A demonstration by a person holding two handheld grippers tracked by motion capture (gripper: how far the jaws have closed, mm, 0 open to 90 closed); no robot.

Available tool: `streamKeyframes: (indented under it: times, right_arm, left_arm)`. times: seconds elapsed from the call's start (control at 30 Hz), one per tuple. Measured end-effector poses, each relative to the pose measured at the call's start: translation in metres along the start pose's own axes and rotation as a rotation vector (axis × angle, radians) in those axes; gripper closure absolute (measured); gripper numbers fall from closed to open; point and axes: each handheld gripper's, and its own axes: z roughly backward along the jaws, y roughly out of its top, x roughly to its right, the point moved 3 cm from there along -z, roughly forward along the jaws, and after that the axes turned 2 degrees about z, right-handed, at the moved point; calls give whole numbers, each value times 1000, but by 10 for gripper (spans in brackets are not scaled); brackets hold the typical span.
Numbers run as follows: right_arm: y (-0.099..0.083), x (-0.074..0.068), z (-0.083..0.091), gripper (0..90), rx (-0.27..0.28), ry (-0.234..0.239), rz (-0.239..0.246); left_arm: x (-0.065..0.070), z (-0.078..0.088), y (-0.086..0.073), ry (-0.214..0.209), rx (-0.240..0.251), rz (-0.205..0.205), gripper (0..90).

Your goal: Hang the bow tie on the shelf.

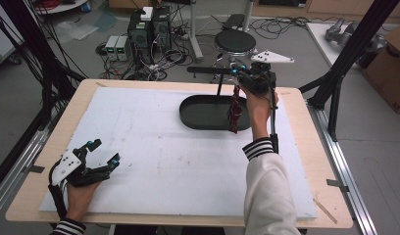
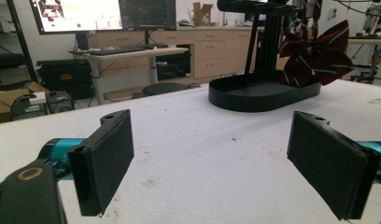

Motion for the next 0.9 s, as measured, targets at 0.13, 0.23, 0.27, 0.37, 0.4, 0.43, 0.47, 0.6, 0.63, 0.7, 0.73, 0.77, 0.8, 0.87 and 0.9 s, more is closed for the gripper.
streamKeyframes:
  times: [0.13,0.23,0.27,0.37,0.4,0.43,0.47,0.6,0.63,0.7,0.73,0.77,0.8,0.87,0.9]
  right_arm:
    - [-1,1,-9,878,7,14,-18]
    - [-2,1,-15,878,6,27,-24]
    - [-2,1,-17,878,7,29,-27]
    - [-2,4,-21,878,7,32,-35]
    - [-3,4,-22,878,5,31,-38]
    - [-3,5,-23,878,4,31,-37]
    - [-2,5,-24,878,-5,37,-42]
    - [2,5,-24,878,8,33,-30]
    - [2,5,-23,878,10,30,-28]
    - [1,5,-24,878,2,32,-34]
    - [1,5,-24,878,-2,33,-32]
    - [0,5,-25,878,-3,32,-32]
    - [1,4,-26,878,0,32,-34]
    - [1,2,-28,878,5,32,-30]
    - [1,1,-30,878,4,31,-26]
  left_arm:
    - [-1,-1,0,-2,-5,8,150]
    - [-1,-1,0,-2,-5,10,150]
    - [-1,-1,0,-2,-6,9,150]
    - [-1,-1,0,-2,-5,8,150]
    - [-1,-1,0,-1,-5,8,150]
    - [-1,-1,0,-1,-5,8,150]
    - [-1,-1,0,-1,-5,7,150]
    - [0,-1,0,-1,-5,6,150]
    - [0,-1,0,0,-6,5,150]
    - [0,-1,0,0,-6,4,150]
    - [0,-1,0,0,-6,4,150]
    - [0,-1,0,1,-5,4,150]
    - [0,-1,0,0,-6,4,150]
    - [0,-1,0,0,-5,5,150]
    - [0,0,0,1,-5,6,150]
